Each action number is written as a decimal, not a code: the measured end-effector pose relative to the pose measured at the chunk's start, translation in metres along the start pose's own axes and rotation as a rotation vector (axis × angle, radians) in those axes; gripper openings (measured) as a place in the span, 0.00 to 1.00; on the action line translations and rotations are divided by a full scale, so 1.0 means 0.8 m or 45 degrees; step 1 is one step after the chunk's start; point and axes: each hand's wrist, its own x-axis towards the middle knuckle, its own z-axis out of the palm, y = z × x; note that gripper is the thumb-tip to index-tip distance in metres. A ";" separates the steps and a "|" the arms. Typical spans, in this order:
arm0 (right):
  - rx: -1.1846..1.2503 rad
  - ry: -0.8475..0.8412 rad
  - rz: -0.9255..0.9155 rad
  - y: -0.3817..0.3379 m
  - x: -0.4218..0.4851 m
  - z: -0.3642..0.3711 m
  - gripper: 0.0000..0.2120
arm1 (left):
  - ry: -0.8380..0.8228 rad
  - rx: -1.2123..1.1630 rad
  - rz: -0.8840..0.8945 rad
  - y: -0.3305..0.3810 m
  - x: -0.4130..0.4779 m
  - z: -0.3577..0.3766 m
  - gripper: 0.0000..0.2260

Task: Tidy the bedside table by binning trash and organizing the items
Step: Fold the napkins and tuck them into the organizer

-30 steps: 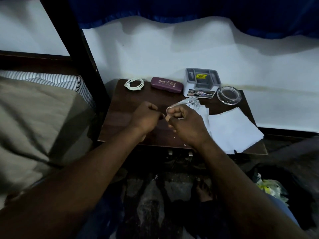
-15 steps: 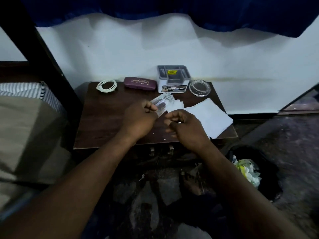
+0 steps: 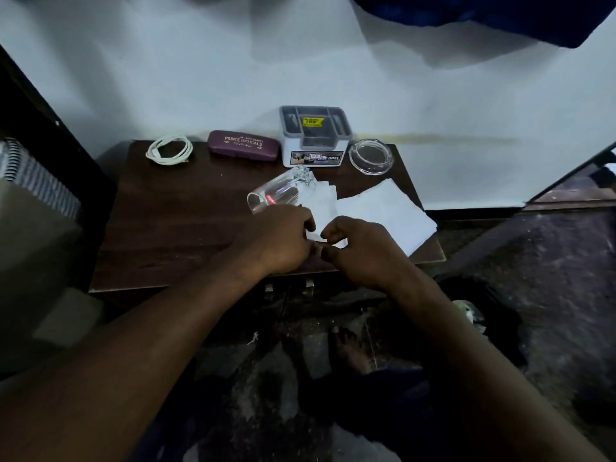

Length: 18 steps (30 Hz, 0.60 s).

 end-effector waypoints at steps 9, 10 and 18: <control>-0.266 -0.104 0.004 0.018 0.015 -0.006 0.20 | 0.033 0.109 0.058 0.012 0.034 0.027 0.17; -0.285 -0.104 0.000 0.021 0.016 -0.006 0.20 | 0.034 0.125 0.080 0.014 0.034 0.032 0.18; -0.272 -0.089 0.057 0.047 0.008 -0.031 0.22 | -0.061 0.084 0.197 0.026 0.041 0.053 0.25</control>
